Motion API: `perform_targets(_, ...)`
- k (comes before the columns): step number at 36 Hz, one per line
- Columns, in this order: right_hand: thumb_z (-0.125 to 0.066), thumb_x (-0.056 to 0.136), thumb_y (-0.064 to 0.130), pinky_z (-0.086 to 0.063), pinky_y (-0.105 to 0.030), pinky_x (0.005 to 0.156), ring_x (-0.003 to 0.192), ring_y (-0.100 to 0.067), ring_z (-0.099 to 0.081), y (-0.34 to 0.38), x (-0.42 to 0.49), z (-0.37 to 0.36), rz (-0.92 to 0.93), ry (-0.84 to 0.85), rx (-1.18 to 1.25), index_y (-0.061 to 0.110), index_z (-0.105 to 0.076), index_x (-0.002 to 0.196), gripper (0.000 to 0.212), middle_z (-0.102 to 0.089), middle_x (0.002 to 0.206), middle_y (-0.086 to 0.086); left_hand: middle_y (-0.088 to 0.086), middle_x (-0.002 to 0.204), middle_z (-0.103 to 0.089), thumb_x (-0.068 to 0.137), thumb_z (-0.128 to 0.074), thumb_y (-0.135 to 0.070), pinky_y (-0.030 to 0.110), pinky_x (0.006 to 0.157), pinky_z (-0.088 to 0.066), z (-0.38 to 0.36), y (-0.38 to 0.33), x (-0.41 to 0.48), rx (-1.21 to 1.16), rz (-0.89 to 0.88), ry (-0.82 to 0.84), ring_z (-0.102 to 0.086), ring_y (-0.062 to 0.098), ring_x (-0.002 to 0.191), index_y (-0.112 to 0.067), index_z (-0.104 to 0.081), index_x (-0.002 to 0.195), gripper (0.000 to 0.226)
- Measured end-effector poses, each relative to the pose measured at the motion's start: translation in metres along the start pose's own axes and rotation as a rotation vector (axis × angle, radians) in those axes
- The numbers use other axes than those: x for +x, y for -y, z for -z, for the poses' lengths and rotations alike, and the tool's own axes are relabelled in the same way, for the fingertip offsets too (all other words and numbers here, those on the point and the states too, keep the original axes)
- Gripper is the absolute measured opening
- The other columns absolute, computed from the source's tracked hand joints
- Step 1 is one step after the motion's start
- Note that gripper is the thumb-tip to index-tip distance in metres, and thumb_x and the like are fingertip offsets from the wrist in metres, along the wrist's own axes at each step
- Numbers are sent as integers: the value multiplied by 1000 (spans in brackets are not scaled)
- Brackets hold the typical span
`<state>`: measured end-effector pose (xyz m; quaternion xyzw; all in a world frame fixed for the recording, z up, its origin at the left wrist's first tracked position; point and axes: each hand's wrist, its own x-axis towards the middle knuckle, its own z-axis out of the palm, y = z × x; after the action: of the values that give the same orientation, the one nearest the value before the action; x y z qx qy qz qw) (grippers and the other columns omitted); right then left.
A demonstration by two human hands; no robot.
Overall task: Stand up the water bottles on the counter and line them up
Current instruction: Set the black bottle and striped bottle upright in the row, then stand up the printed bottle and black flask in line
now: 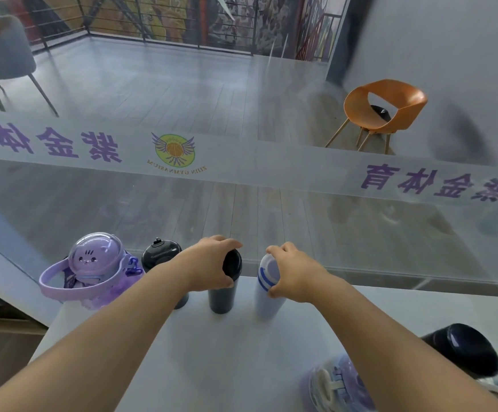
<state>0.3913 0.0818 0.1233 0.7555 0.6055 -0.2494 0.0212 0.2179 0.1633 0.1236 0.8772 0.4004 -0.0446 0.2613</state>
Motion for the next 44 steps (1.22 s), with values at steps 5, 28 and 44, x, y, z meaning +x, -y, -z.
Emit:
perform_targets(5,-73,78,37,-49,-41,97,124,-29,-44,-1,-7,4,19,-44,7,20,-30,144,80,-39,142,-7,-2,142,-38,78,-67,-34,38,103,-41,3,-4,-6,16,-7,-26,-38,24,126,-28,-35,137,67)
perform_targets(28,-59,89,37,-50,-28,88,97,-10,-57,-85,-179,-11,-189,-262,65,26,-53,125,38,-61,120,8,-14,101,-62,85,-59,-43,26,82,-48,-43,-72,-79,89,-352,-108,-58,10,91,-28,-61,107,27)
perform_targets(44,-76,76,24,-49,-35,78,92,-26,-55,-187,-214,-11,24,-578,-76,14,-66,104,32,-66,99,-3,-16,134,-45,74,-62,-62,30,96,-47,-106,-186,-56,-18,-331,22,-47,10,118,-40,-41,130,65)
